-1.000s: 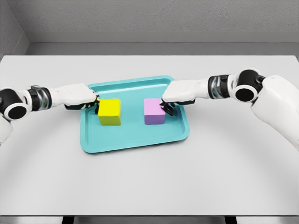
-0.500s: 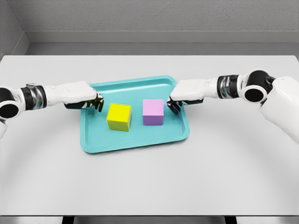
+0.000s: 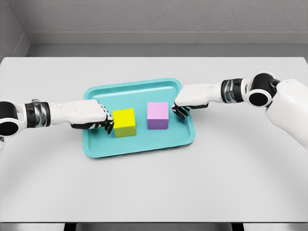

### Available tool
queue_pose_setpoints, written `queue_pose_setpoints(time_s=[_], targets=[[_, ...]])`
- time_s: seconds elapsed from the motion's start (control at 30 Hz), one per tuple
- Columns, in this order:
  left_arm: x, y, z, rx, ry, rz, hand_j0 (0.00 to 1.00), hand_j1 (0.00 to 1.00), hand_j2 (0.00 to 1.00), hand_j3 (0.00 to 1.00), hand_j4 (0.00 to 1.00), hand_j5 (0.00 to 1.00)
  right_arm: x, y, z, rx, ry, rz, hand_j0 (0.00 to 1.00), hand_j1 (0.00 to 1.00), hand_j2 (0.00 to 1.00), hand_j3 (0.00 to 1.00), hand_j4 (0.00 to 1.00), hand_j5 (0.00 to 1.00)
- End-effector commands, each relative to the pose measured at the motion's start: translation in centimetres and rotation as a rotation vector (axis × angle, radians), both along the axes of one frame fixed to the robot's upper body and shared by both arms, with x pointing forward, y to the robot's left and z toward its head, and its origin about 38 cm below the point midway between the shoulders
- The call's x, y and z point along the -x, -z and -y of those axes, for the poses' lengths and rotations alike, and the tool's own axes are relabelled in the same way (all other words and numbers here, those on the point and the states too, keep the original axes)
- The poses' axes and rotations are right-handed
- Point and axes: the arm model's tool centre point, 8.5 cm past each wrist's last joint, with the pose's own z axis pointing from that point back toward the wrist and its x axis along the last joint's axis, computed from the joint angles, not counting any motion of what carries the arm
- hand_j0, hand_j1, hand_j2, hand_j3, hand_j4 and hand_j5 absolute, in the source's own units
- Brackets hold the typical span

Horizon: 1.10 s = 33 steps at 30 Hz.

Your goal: Push two cubes

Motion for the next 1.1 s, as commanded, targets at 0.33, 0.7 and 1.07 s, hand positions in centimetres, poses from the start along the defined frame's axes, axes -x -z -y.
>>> queue_pose_setpoints(time_s=[0.33, 0.7, 1.07], targets=[[-1.3, 1.4, -0.7, 0.007, -0.056, -0.038, 0.39, 0.39, 0.39, 0.39, 0.39, 0.39, 0.2, 0.1, -2.3, -0.010, -0.037, 0.001, 0.18, 0.18, 0.18, 0.18, 0.18, 0.18], [-2.0, 1.9, 0.1, 0.023, -0.063, -0.048, 0.39, 0.39, 0.39, 0.39, 0.39, 0.39, -0.3, -0.8, -1.2, -0.024, -0.009, 0.016, 0.19, 0.19, 0.19, 0.19, 0.19, 0.19], [-2.5, 1.4, 0.8, 0.015, -0.054, -0.024, 0.39, 0.39, 0.39, 0.39, 0.39, 0.39, -0.8, -0.3, -0.6, -0.016, 0.021, 0.003, 0.19, 0.19, 0.19, 0.19, 0.19, 0.19]])
